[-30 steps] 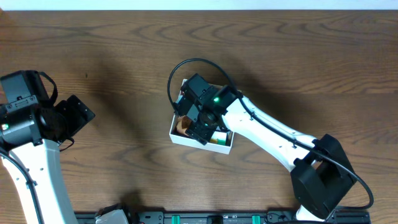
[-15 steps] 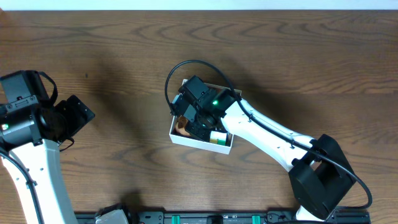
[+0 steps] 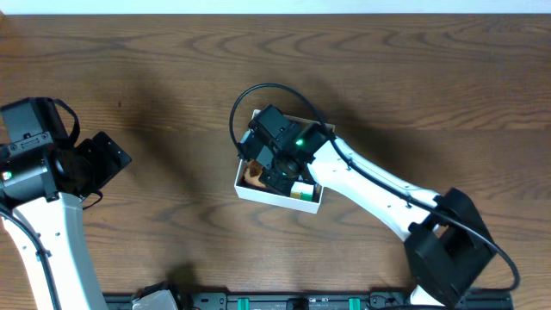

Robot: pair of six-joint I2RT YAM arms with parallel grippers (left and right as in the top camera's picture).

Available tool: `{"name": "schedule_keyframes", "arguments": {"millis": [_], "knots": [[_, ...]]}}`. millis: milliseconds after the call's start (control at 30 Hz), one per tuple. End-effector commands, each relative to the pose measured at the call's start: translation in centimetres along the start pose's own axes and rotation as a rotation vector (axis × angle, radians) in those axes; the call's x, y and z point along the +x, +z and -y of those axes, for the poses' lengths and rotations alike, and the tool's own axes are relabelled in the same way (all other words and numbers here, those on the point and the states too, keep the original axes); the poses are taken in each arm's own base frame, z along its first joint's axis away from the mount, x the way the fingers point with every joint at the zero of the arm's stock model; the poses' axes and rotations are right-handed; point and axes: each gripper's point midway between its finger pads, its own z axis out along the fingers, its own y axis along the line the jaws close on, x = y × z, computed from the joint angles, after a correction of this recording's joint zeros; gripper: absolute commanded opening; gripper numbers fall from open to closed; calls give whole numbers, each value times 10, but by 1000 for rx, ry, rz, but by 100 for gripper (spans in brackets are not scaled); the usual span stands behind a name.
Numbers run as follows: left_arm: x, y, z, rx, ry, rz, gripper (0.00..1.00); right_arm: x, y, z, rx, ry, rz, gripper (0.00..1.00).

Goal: Pack container

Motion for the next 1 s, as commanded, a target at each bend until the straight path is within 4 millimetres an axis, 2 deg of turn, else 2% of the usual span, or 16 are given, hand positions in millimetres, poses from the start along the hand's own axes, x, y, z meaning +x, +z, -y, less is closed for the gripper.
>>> {"name": "schedule_keyframes", "arguments": {"millis": [0,200,300,467,667,767,967], "knots": [[-6,-6,0,5,-4,25,98,-6,-36,7,75,-5,63,1],[-6,-6,0,5,-4,25,98,4,-75,24,172,31,89,1],[-6,-6,0,5,-4,25,98,11,-87,25,176,40,87,1],[-6,-6,0,5,-4,25,98,26,-88,24,175,27,27,1],[-6,-6,0,5,-4,25,98,32,-91,37,252,33,-3,1],[-6,-6,0,5,-4,25,98,32,-90,37,251,14,-6,1],[-5,-6,0,4,-4,24,98,30,-71,22,149,-71,-32,1]]}}
